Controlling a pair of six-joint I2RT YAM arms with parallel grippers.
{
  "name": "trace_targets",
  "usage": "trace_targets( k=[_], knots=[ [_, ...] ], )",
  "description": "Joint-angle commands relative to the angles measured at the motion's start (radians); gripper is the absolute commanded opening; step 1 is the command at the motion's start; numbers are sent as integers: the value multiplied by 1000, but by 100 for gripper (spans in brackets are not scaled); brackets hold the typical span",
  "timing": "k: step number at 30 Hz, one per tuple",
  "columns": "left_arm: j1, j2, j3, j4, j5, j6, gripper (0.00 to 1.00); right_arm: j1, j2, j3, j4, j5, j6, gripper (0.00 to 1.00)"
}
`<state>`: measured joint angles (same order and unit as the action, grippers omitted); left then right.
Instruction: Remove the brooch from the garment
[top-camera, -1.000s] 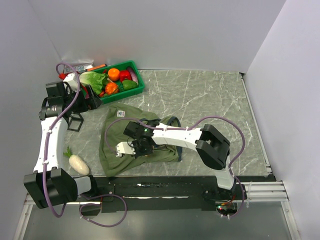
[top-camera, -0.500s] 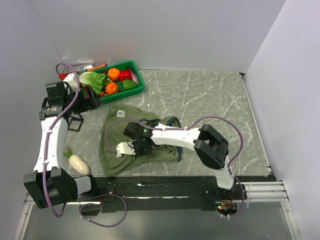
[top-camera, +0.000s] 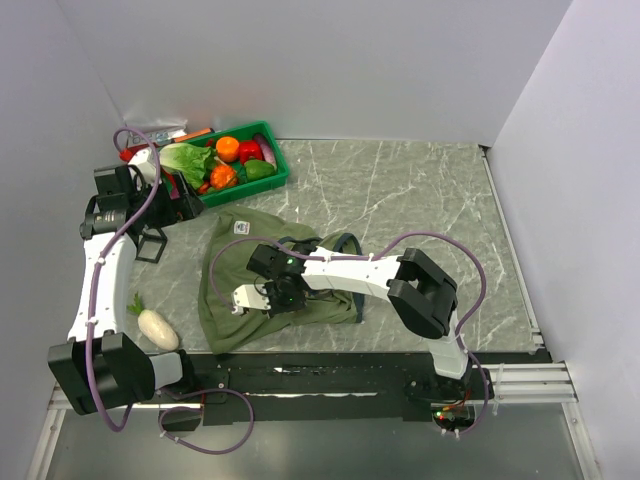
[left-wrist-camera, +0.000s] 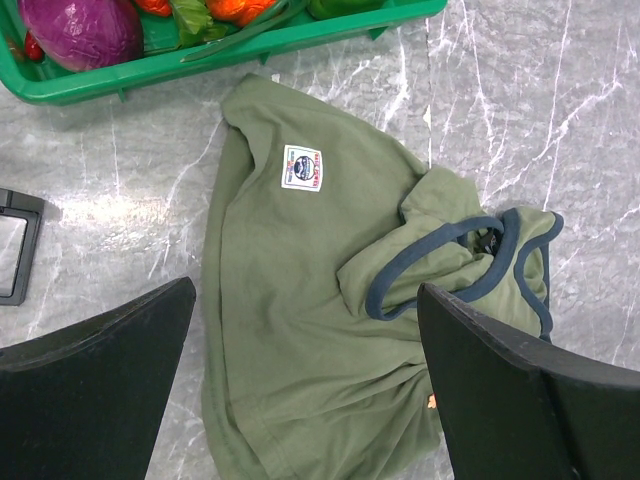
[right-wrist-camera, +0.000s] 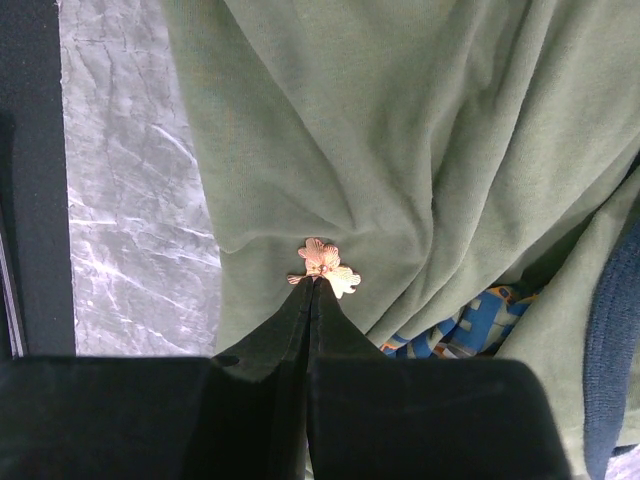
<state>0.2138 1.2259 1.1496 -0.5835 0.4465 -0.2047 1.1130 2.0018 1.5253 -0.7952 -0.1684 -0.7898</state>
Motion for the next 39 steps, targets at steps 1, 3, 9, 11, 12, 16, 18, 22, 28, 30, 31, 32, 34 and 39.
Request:
trace_targets(
  k=[1,3,9,11,12,16,18,22,28,30,31,32,34,39],
  knots=[
    [4,-2,1,36,4,-15,99,1,22,6,16,-8,6,0],
    [6,-2,1,36,3,-15,99,1,22,4,13,-10,8,0],
    [6,4,-1,43,0,-16,100,-1,18,-10,14,9,4,0],
    [6,9,1,45,1,-19,100,-1,20,-14,14,9,4,0],
    [6,11,4,44,1,-19,99,-1,18,-16,14,7,7,0],
    [7,11,5,44,0,-19,99,1,23,-17,24,10,14,0],
    [6,9,1,44,0,-21,99,-1,28,-19,25,12,14,0],
    [7,3,-2,42,-5,-18,99,-1,26,-22,36,27,14,0],
    [13,0,-10,45,0,-21,99,1,28,-27,37,33,9,0],
    [13,-2,-11,45,1,-21,99,1,31,-28,34,33,6,0],
    [13,-2,-13,47,1,-21,99,1,29,-28,33,33,6,0],
    [12,-3,-14,47,1,-21,97,1,31,-28,28,32,6,0],
    [13,-2,-14,48,3,-22,97,-1,32,-28,24,29,4,0],
    [15,1,-11,47,4,-22,97,1,37,-19,2,-5,1,0]
  ],
)
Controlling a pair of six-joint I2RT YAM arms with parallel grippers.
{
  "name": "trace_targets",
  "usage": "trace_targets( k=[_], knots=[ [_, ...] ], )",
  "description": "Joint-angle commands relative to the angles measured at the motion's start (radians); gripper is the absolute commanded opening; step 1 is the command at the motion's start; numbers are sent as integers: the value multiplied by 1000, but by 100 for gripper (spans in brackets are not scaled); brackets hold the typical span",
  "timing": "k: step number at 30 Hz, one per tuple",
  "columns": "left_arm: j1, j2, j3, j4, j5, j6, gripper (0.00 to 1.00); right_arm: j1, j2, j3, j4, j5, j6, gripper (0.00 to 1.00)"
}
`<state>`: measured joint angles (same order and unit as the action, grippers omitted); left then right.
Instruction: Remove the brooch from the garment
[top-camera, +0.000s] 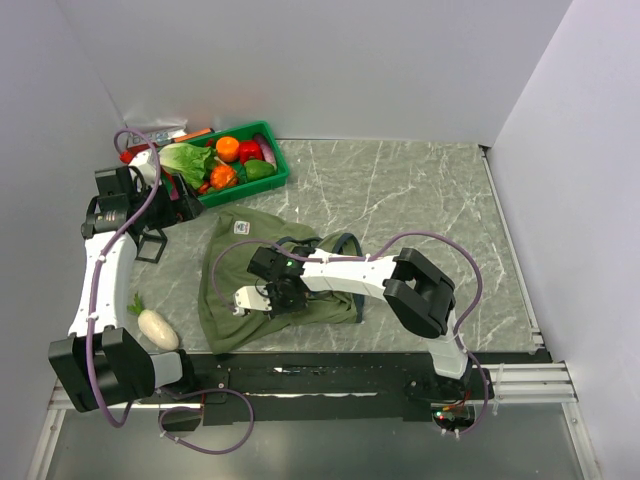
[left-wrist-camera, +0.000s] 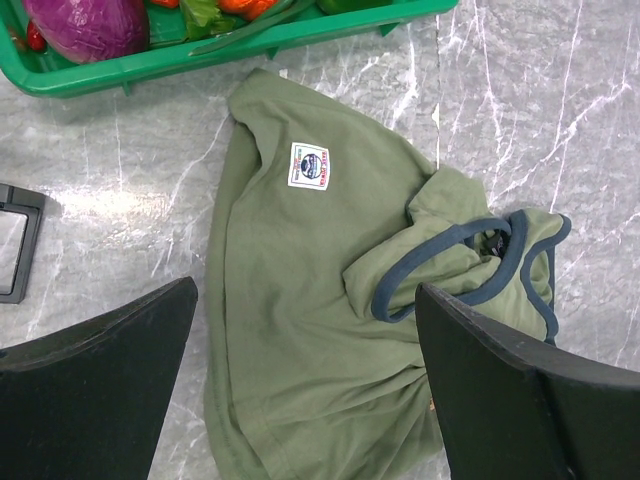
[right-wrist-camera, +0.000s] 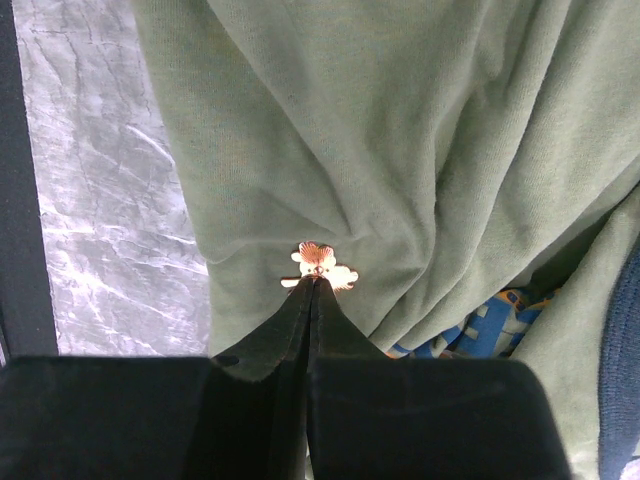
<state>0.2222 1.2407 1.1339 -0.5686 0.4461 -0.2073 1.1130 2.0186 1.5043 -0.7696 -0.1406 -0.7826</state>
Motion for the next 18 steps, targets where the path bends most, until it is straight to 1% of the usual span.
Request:
trace_targets(
  k=[1,7,18],
  knots=[
    [8,-12,4,32,6,-20,96,1,20,2,-22,-36,-3,0],
    [6,-11,1,30,6,-20,96,2,32,7,-33,-44,0,0],
    [6,5,10,29,11,-23,97,1,52,27,10,-25,23,0]
  ],
)
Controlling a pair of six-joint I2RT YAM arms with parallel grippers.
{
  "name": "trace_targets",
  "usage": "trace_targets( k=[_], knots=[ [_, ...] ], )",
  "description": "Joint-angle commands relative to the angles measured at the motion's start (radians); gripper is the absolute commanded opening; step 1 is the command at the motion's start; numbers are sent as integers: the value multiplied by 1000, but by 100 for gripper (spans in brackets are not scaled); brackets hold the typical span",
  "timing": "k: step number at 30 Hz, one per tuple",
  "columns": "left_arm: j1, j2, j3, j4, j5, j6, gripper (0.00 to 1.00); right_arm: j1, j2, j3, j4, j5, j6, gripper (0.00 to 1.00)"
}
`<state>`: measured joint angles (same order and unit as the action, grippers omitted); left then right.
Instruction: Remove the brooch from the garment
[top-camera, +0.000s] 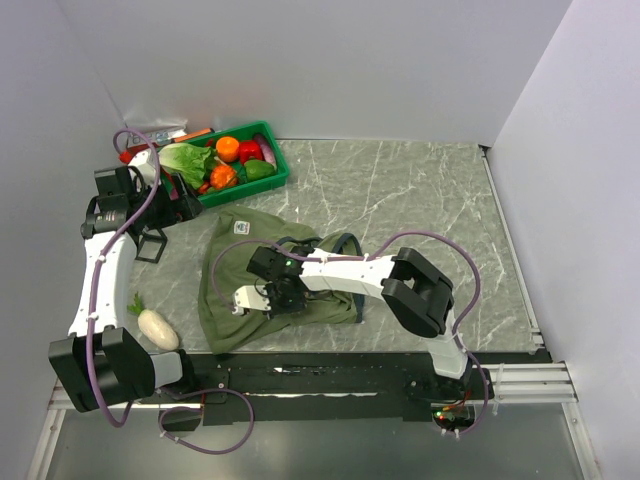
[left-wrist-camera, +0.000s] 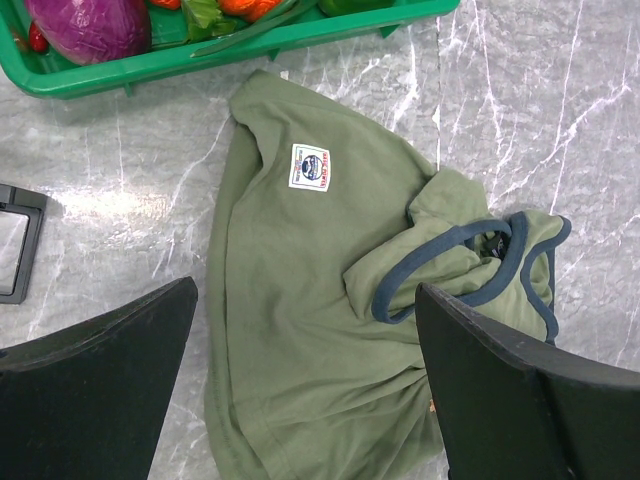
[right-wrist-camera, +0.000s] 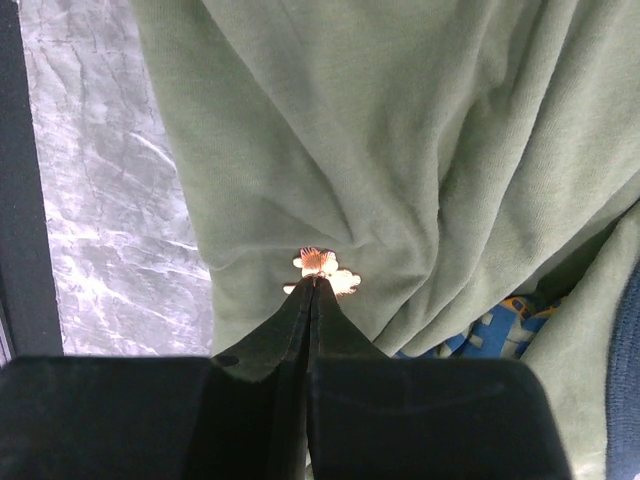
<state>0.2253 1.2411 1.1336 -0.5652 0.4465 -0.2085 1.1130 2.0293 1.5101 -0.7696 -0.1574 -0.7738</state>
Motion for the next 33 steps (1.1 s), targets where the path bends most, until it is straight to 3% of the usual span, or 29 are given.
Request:
trace_targets(
  k=[1,12,19,33],
  knots=[
    [3,9,12,25,11,-22,97,1,42,21,15,-2,18,0],
    [3,29,17,27,18,-26,96,-16,63,18,-8,-13,30,0],
    [3,44,22,24,26,-28,97,-50,98,12,-20,-42,120,0],
    [3,75,40,10,32,-31,96,-104,16,15,-14,-4,211,0]
  ],
)
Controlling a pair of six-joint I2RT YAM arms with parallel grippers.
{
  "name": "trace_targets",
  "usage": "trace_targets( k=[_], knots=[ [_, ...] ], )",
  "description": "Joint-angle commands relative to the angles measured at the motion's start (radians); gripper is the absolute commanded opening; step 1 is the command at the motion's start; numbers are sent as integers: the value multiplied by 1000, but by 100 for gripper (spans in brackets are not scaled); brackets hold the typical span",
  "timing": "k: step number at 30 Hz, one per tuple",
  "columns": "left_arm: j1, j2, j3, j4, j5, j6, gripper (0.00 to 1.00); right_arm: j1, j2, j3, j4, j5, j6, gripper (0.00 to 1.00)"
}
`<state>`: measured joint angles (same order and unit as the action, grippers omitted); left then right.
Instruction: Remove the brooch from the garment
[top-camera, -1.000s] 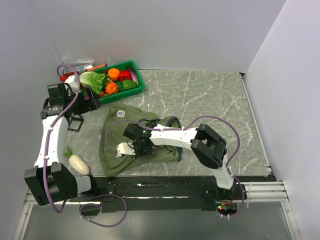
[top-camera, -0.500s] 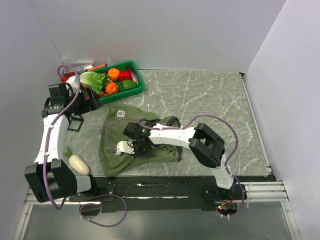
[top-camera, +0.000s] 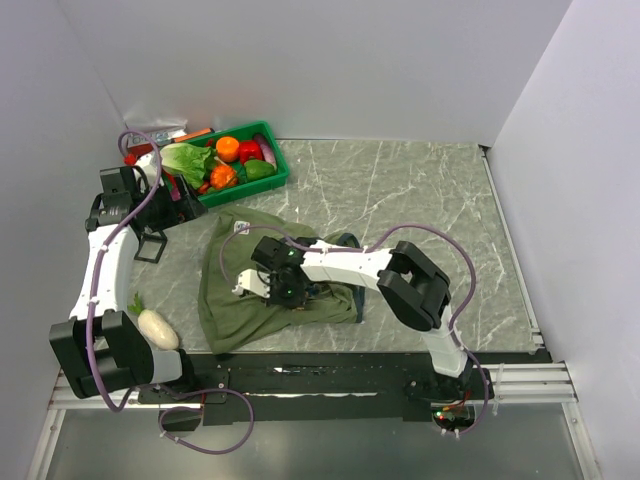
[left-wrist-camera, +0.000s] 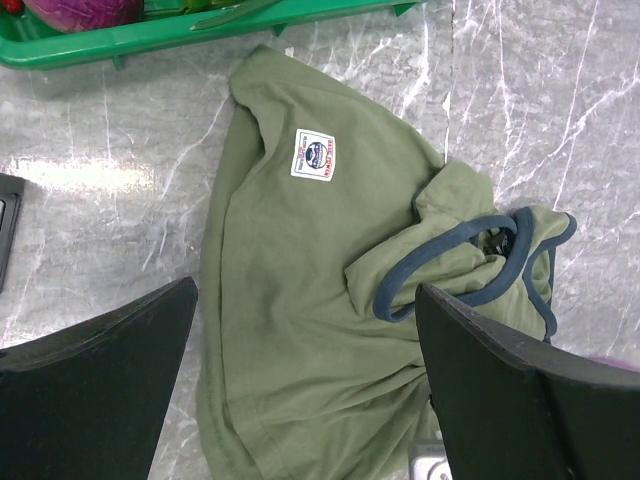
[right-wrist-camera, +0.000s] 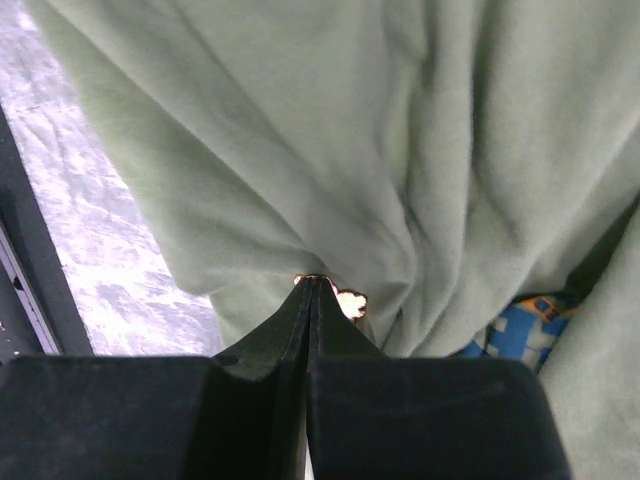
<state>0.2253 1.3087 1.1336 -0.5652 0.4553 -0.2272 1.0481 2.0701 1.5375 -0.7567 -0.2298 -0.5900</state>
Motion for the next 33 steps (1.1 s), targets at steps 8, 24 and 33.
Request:
trace_targets(
  k=[8,24,33],
  knots=[
    [3,32,49,1,37,-12,97,-43,-123,-1,-61,35,48,0],
    [5,55,58,-4,42,-14,96,-39,-108,-7,-85,-32,27,0],
    [3,44,52,-2,37,-11,96,-28,-76,19,-76,-31,16,0]
  ],
)
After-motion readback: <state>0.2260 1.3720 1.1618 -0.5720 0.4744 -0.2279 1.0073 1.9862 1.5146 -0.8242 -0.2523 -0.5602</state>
